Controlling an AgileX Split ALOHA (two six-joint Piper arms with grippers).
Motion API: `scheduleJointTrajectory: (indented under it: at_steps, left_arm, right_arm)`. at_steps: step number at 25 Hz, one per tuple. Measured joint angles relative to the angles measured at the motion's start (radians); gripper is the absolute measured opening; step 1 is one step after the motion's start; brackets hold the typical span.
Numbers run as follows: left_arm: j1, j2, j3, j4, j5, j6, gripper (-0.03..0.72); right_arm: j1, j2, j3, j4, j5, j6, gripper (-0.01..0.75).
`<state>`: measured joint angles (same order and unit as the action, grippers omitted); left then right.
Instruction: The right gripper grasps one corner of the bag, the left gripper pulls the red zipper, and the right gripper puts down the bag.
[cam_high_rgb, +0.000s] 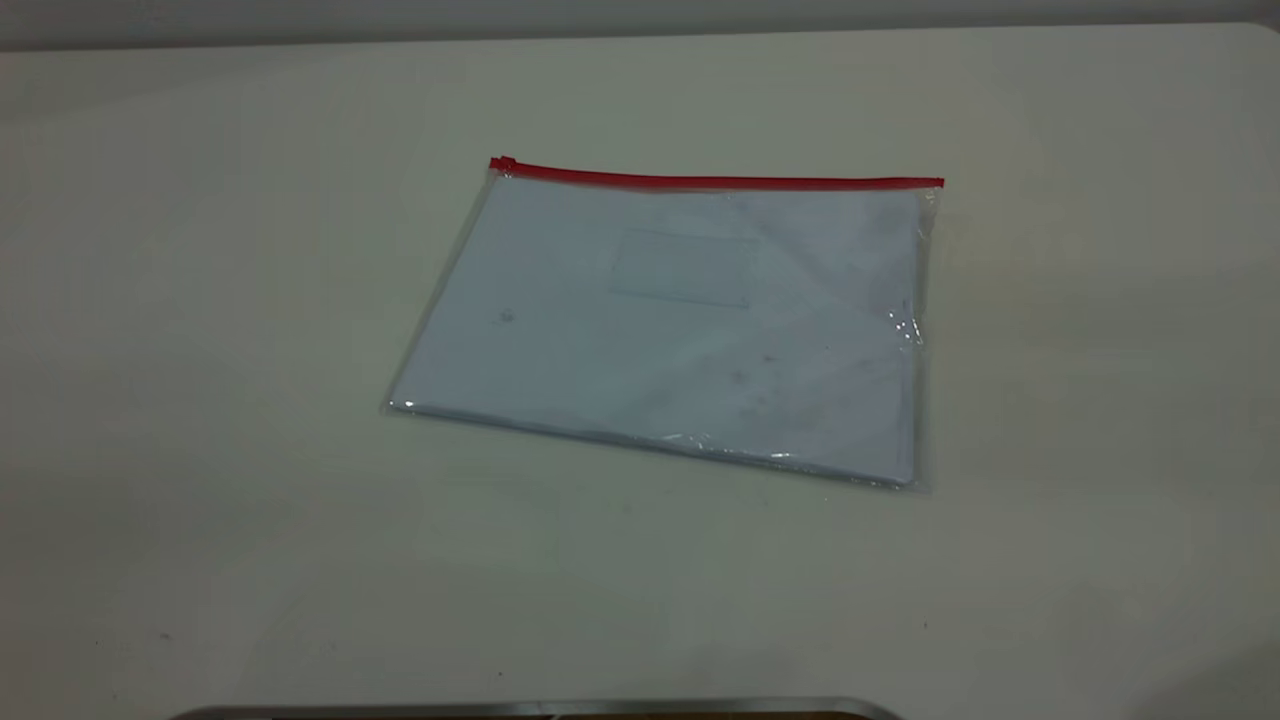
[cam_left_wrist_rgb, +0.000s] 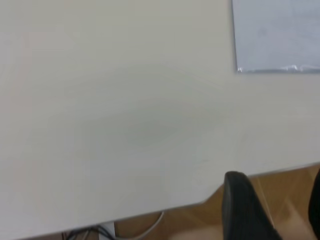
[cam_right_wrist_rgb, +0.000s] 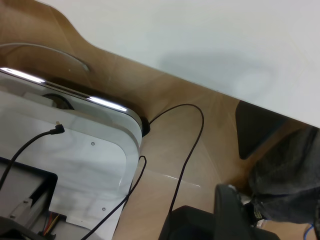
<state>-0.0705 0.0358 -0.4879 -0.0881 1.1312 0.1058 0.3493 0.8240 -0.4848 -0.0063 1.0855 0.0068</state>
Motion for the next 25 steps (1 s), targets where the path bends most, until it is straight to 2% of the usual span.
scheduleJointTrajectory:
  at_steps: [7, 10, 12, 17, 22, 25]
  left_arm:
    - [0.000, -0.028, 0.000, 0.000, 0.006, -0.001, 0.388]
    - [0.000, -0.028, 0.000, 0.000, 0.006, -0.001, 0.388]
    - [0.000, -0.029, 0.000, 0.000, 0.006, -0.001, 0.388]
    - [0.000, -0.030, 0.000, 0.000, 0.006, -0.001, 0.388]
    - [0.000, -0.030, 0.000, 0.000, 0.006, -0.001, 0.388]
    - [0.000, -0.031, 0.000, 0.000, 0.006, -0.001, 0.388]
  right_arm:
    - [-0.007, -0.010, 0.000, 0.006, 0.000, 0.000, 0.435]
    - [-0.081, -0.050, 0.000, 0.023, 0.001, 0.000, 0.435]
    - [-0.156, -0.120, 0.000, 0.029, 0.001, 0.000, 0.435]
    - [-0.319, -0.445, 0.000, 0.022, 0.018, -0.001, 0.435]
    - [-0.346, -0.766, 0.000, 0.021, 0.043, -0.001, 0.435]
    - [-0.347, -0.839, 0.000, 0.021, 0.053, -0.001, 0.435]
